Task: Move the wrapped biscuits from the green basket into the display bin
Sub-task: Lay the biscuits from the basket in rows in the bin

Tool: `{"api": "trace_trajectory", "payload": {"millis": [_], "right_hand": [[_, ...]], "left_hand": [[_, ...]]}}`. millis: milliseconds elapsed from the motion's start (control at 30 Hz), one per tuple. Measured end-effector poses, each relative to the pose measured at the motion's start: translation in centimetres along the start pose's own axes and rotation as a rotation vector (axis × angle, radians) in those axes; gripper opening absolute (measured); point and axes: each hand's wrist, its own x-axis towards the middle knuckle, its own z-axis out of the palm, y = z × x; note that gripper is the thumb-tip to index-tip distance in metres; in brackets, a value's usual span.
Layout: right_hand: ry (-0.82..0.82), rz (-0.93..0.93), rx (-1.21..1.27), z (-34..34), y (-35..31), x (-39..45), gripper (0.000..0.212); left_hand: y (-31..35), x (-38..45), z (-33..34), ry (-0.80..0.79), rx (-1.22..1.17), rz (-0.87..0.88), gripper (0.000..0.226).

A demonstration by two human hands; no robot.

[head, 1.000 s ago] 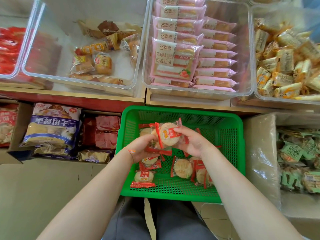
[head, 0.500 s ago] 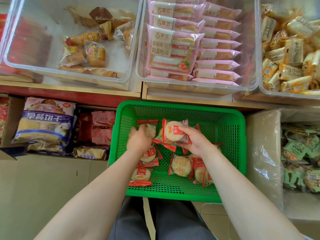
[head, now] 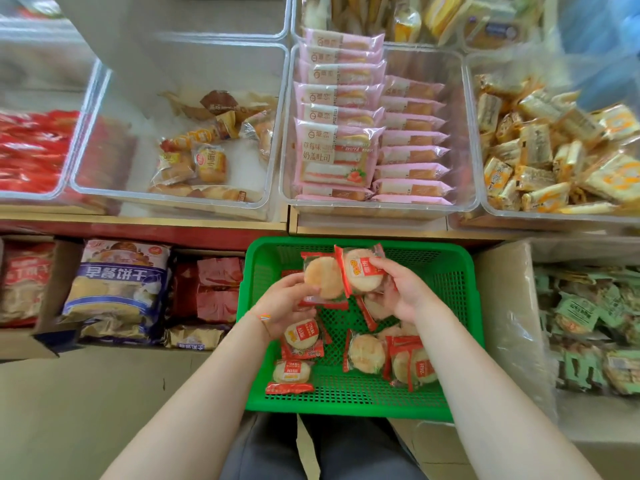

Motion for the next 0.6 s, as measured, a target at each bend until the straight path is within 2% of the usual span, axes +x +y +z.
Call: {"api": "trace_trajectory", "payload": {"millis": [133,267,367,467,600], "right_hand": [[-0.099,-0.043,0.004,2.9,-1.8,-2.6,0.023],[-0.244,-0.145,-0.010,7.0,-2.6,-4.6,0.024],[-0.282,-0.194,-0.005,11.2,-2.0,-5.6,0.030],[-0.280,-0.222,-0.022,16.7,-0.1,-5.0,0.024],[-0.249,-0.200,-0.102,26.6,4.3,-2.3,0.021]], "left_hand": [[3.1,-3.1,-1.6,-0.118,0.051,0.094,0.026],[5.7,-5.4,-3.7,-0.190,-0.012,0.162,0.025],[7.2,-7.0,-6.6,-0.217,-0.038,0.225,0.023],[8.2,-8.7,-12.1,-0.235,-0.055,0.262,0.023],[9.2,-10.8,-22.7,-0.203,-0.066,0.252,0.021]]}}
